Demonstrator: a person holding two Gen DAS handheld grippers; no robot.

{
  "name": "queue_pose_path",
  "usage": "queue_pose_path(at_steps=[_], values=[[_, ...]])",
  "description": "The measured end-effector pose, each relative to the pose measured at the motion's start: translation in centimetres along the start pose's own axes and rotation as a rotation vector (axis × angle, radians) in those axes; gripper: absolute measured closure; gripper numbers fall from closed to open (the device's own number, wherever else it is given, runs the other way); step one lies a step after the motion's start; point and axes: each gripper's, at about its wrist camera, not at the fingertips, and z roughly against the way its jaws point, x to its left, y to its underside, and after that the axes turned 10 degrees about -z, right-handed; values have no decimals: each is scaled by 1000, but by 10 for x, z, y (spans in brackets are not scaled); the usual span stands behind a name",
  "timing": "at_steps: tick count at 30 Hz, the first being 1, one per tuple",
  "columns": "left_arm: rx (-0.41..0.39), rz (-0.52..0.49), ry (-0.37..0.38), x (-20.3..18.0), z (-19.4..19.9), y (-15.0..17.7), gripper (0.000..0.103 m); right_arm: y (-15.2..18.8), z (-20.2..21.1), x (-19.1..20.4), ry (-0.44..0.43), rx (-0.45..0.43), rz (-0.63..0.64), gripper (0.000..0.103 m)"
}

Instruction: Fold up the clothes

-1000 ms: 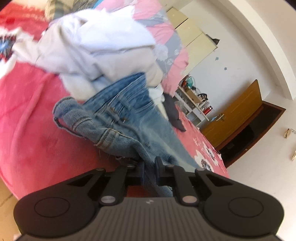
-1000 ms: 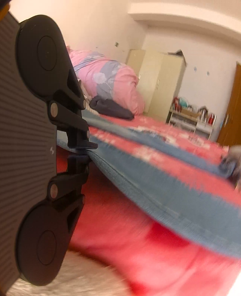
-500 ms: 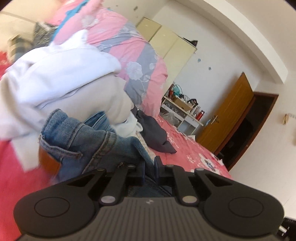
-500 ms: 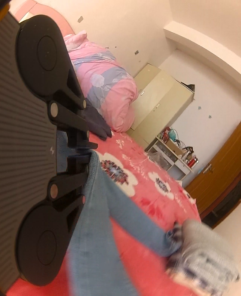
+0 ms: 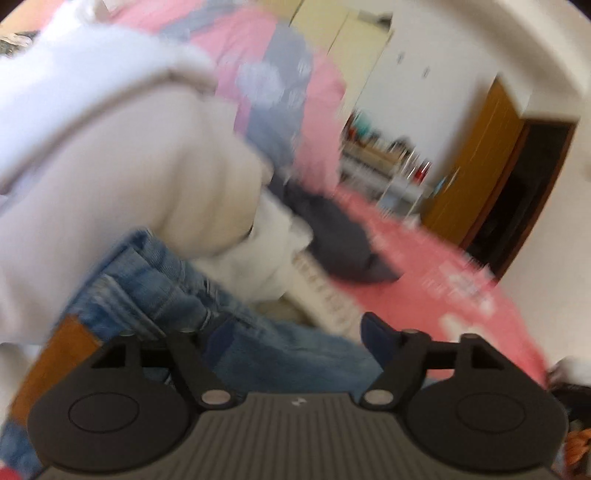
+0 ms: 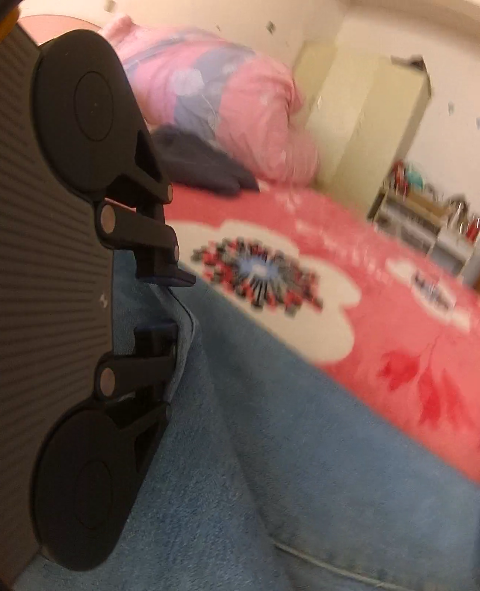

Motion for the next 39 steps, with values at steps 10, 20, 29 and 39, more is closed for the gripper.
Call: queue_pose_path(at_steps=[10,20,29,39], values=[[82,226,-1,29,120,57,14,37,84,0,-127,116,2,31],[69,417,-47,62,64,104,17,101,24,11,-56,356,-68,19],[-46,380,-231,60,34,99,42,86,-30,21,-84,213,-80,19],[-65,558,-147,75,57,85,73,86,-32,3,-140,52,-81,96]])
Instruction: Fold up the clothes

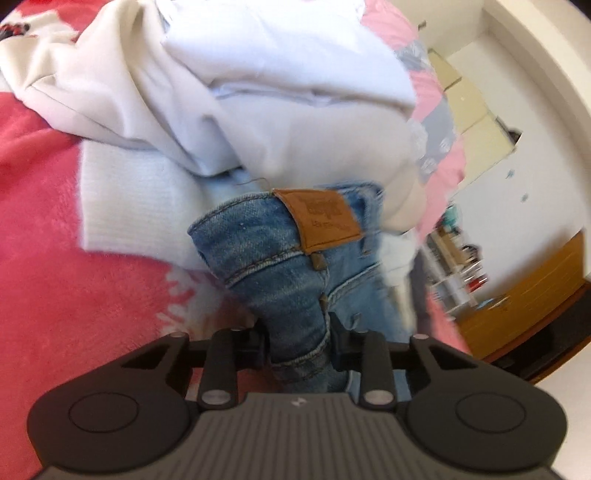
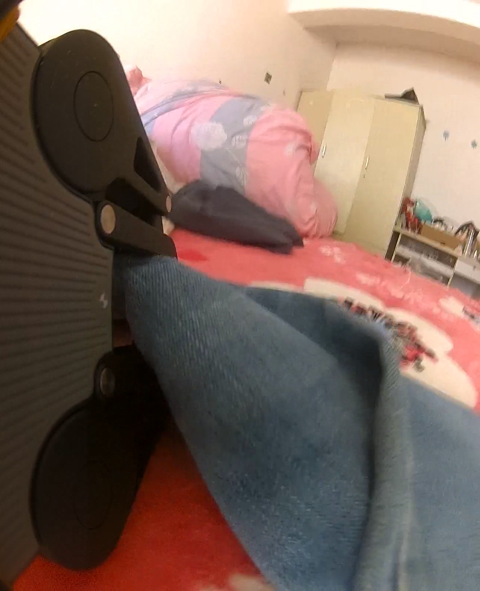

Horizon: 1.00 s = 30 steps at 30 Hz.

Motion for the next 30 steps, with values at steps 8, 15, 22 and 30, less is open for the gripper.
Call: queue_pose_path(at_steps=[8,15,22,30], values=[[40,-8,87,8,86,-10,73,27,74,36,-43,16,97,97],[173,-44,-5,68,130,33,69,73,134,1,86,138,154,90],[116,-30,81,90,144,35,41,78,169,5,239,311,365,57],[-51,-183,-46,102,189,18,30,185,215,99,247,517,1106,29]])
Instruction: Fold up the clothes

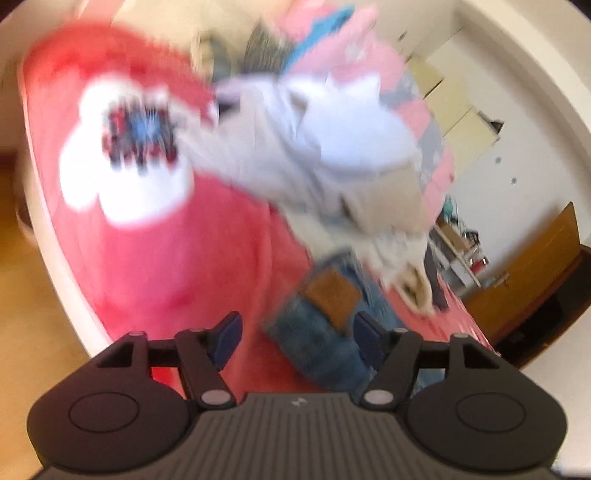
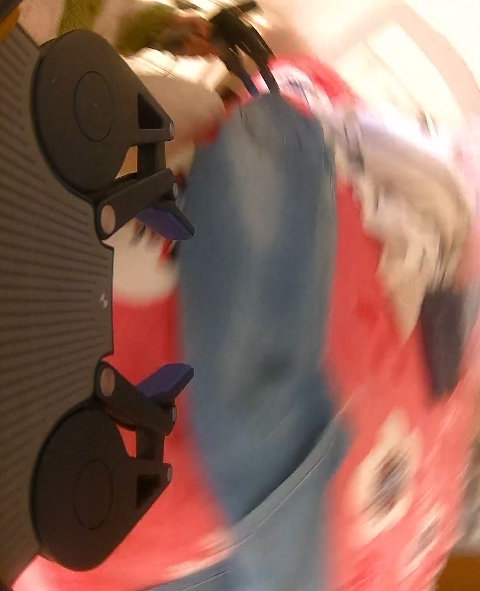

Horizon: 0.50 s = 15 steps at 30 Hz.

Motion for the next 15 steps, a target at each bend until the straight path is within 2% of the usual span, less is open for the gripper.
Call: queue_pose_path(at_steps=[2,4,6,7,10,13,15], values=[[17,-65,27,-1,-7,-9,29,-15,-9,36,-70,-94,170,29],[45,-114,49,-3,-18,-15,29,-42,-38,70,-150,-166,298,29],[65,-148,52,-6,-30,-19,31,-69,-78,95,-208,-172,373,31],[69,-164,48,-9,-36,-20,32,-84,-104,106,-224,-153,405,31],[81,-189,47,-11,-48,-22,39,-109,-170,129,-201,-70,525,32],[85,-201,85,-13,-55,-22,50,-116,-220,136,-179,60,578,35],[83,-249,97,-20,-58,-21,60,-106,-229,137,-173,127,622,45]])
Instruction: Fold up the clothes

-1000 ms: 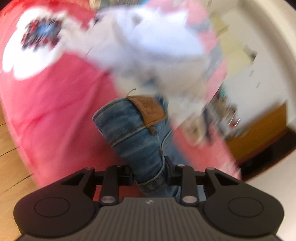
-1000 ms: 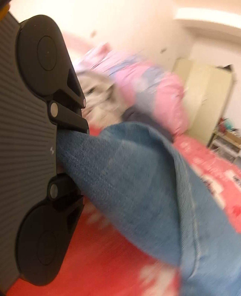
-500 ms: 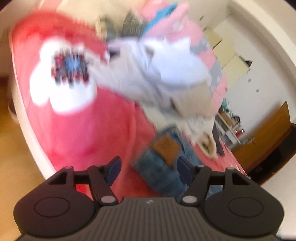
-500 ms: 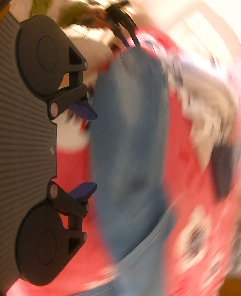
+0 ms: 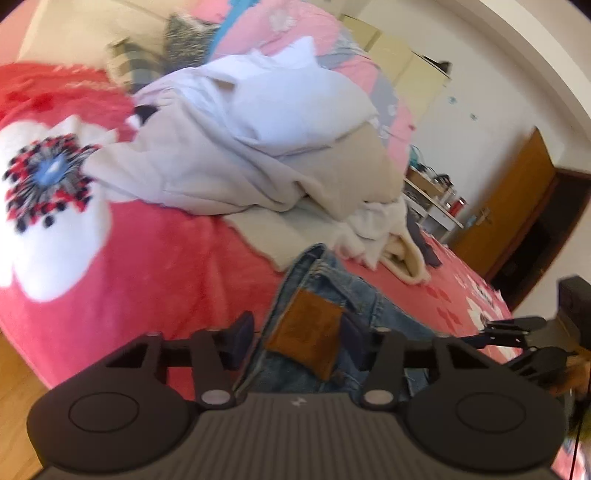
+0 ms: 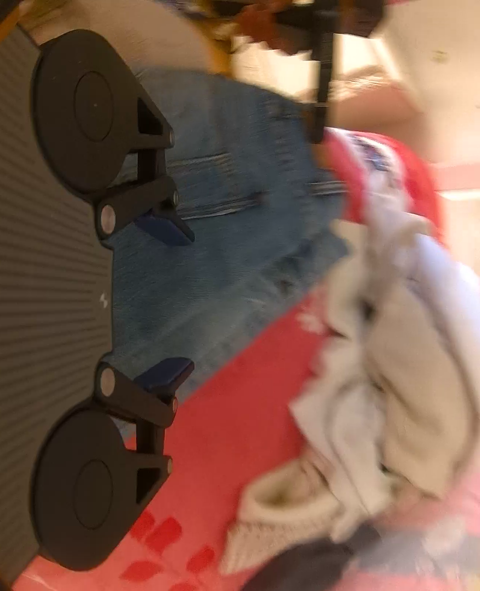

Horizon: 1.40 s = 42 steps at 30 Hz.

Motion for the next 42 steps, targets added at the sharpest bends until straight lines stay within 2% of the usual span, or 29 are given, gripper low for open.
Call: queue_pose_path(at_steps=[2,3,4,5,6,7,9,13,14,17,18,20,21,22,27,30,33,37,39,42], values=[[-11,-63,-20,-8,-1,1,61,7,-2,5,-15,31,19,59],[-21,-94,-34,-12,0,2,65,9,-2,8,-22,36,25,67],[-35,-123,-56,-16,2,4,74,9,-3,11,-12,36,42,75],[-50,-144,-89,-19,5,4,85,11,1,16,3,28,60,91],[-59,-147,-102,-20,8,4,87,13,8,20,28,9,72,98],[-69,-121,-93,-18,12,2,89,15,14,24,53,-9,83,100],[-92,-75,-72,-16,19,-2,92,18,27,33,104,-47,106,101],[-86,-132,-64,-26,19,-9,91,20,46,48,198,-110,159,101],[-70,-151,-62,-28,16,-11,87,20,47,50,216,-114,172,101],[6,-146,-32,-23,5,-12,51,20,40,56,254,-107,203,101],[29,-142,-19,-22,2,-11,50,21,36,57,266,-105,218,101],[53,-143,-4,-21,-2,-9,53,22,28,60,289,-101,248,101],[55,-149,-17,-22,-2,-8,63,23,25,61,299,-99,260,101],[51,-153,-23,-23,-1,-8,64,23,23,62,304,-98,260,101],[-29,-219,-45,-42,16,-15,71,22,28,69,359,-155,303,101],[-64,-231,-36,-49,16,-23,72,14,41,71,409,-200,326,101],[-14,-231,-57,-48,-5,-26,69,7,38,62,431,-195,307,101],[70,-238,-90,-42,-36,-18,69,14,0,50,440,-130,320,101],[52,-243,-87,-43,-31,-21,69,16,-12,47,451,-117,332,101],[34,-276,-90,-45,-29,-24,69,9,-3,46,449,-150,313,101]])
